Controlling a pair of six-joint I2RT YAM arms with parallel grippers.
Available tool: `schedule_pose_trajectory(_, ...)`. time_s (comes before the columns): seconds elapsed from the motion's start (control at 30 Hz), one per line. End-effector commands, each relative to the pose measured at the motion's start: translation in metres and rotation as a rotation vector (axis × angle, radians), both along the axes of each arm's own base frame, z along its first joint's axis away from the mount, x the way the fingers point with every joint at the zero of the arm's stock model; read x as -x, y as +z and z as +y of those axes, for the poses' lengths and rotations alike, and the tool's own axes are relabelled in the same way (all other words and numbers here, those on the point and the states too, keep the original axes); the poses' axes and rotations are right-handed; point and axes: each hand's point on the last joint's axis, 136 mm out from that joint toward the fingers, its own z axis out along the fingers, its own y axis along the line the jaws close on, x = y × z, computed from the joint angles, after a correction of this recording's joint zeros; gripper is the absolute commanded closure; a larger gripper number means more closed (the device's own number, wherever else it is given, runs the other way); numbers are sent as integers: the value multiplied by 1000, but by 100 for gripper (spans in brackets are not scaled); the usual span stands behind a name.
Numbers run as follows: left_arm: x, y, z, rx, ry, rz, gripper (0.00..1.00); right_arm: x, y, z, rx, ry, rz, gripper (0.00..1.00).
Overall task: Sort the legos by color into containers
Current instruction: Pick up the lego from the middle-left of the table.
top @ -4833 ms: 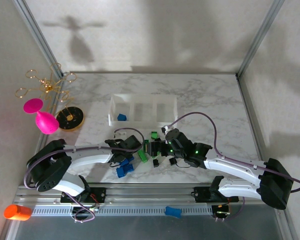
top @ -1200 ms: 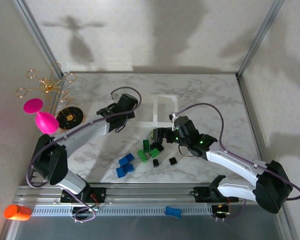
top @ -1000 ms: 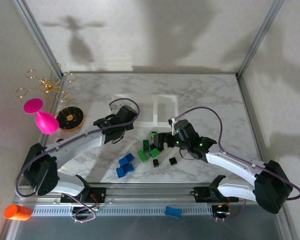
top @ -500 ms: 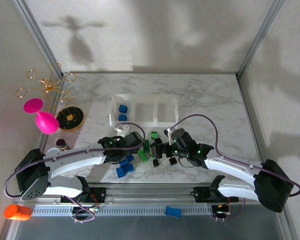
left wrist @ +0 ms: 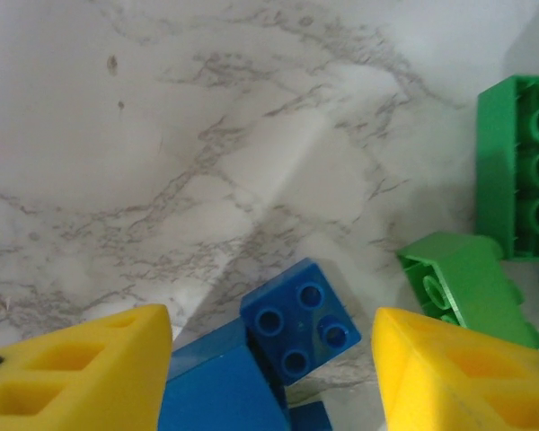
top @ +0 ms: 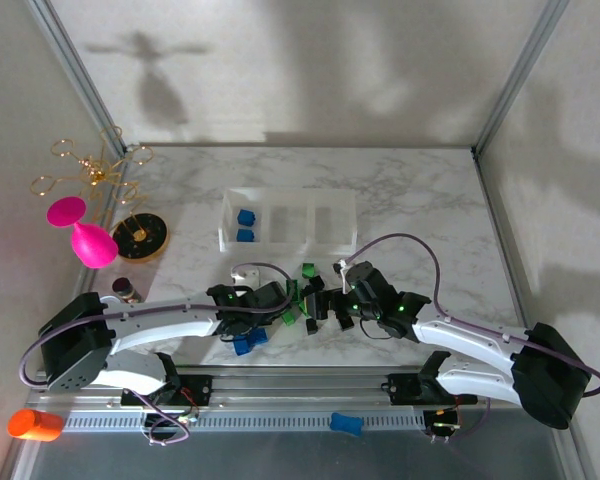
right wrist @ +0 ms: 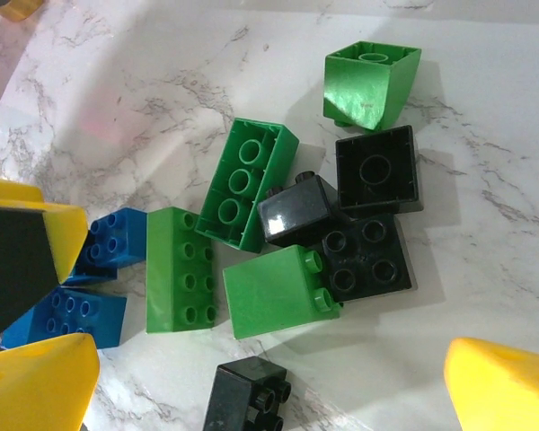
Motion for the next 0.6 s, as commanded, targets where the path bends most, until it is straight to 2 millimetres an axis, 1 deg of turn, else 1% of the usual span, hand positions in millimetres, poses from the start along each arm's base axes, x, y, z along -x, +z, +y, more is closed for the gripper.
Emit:
schedule_pose_trajectory(0.0,14,-9,14,-51,22,45,37,1,-4,-6,9,-27,-2,1)
schedule_pose_trajectory(0.13,20,-12,18,-16,48,54,36,2,-6,-6,8,-28,3,1)
schedule_pose_trajectory(0.2,23,-16,24,-28,66,63,35,2,-6,-6,7,-29,4,1)
schedule_pose_trajectory(0.3,27,-22,28,-35,69,75,34,2,-6,-6,4,-29,3,1)
schedule_pose_trajectory(0.4,28,-23,27,-20,67,72,34,3,-10,-5,7,-19,7,1)
schedule_pose_trajectory(0.5,29,-27,20,21,50,83,37,3,-13,-6,15,-21,16,1)
schedule_pose_trajectory(0.57,30,-30,20,21,52,87,38,3,-13,-6,16,-26,15,1)
